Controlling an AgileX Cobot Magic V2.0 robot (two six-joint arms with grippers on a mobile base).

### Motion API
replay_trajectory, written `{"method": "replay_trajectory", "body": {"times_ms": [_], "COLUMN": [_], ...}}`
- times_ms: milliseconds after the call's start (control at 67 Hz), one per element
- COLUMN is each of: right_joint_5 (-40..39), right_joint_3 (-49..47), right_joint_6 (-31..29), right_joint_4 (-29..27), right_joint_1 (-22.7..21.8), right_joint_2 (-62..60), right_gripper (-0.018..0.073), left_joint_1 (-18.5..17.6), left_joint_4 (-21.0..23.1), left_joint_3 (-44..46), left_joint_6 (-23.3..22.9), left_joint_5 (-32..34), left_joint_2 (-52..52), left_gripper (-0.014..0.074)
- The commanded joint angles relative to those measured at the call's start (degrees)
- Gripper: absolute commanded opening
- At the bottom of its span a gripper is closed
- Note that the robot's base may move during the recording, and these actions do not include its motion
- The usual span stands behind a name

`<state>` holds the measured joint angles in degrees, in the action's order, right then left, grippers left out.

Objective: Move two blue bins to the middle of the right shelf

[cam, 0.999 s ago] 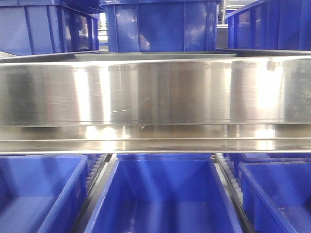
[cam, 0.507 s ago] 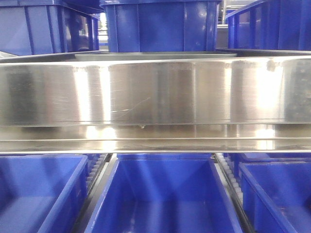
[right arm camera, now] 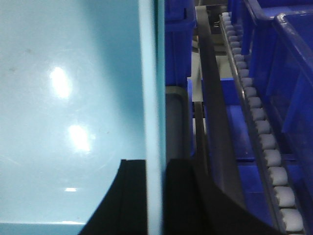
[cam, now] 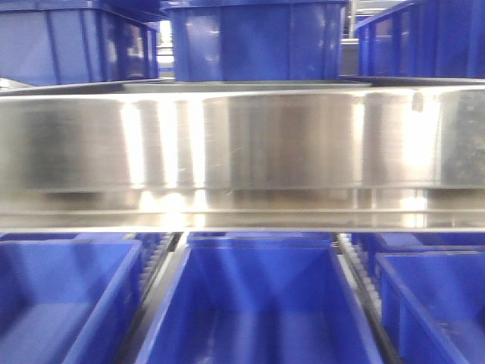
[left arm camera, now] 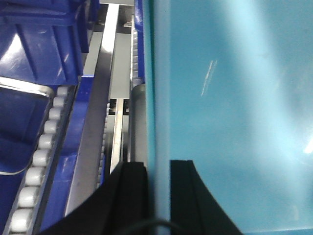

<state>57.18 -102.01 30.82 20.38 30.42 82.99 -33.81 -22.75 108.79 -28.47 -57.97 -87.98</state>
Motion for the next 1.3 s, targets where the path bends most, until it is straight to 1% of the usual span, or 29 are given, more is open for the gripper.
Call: {"method": "replay_trajectory", "body": {"times_ms": [0, 1283], "right_joint_5": [-6.23, -6.23], "right_joint_3": [-0.87, -0.87], "right_joint_6": [0.09, 0.09], "right_joint_4": [1.77, 1.77], "right_joint_1": [0.02, 0.02], "right_joint_2": [-0.97, -0.97], "right_gripper": [-0.0166, -0.0166], "left_joint_1": [-0.18, -0.18], "left_joint_4": [-0.98, -0.98], "left_joint_3": [1.01, 1.01], "left_joint_6": [-0.39, -0.39], "left_joint_5": [3.76, 3.76], "left_joint_2": [0.73, 0.73], "left_gripper": [-0.0111, -0.0111]}}
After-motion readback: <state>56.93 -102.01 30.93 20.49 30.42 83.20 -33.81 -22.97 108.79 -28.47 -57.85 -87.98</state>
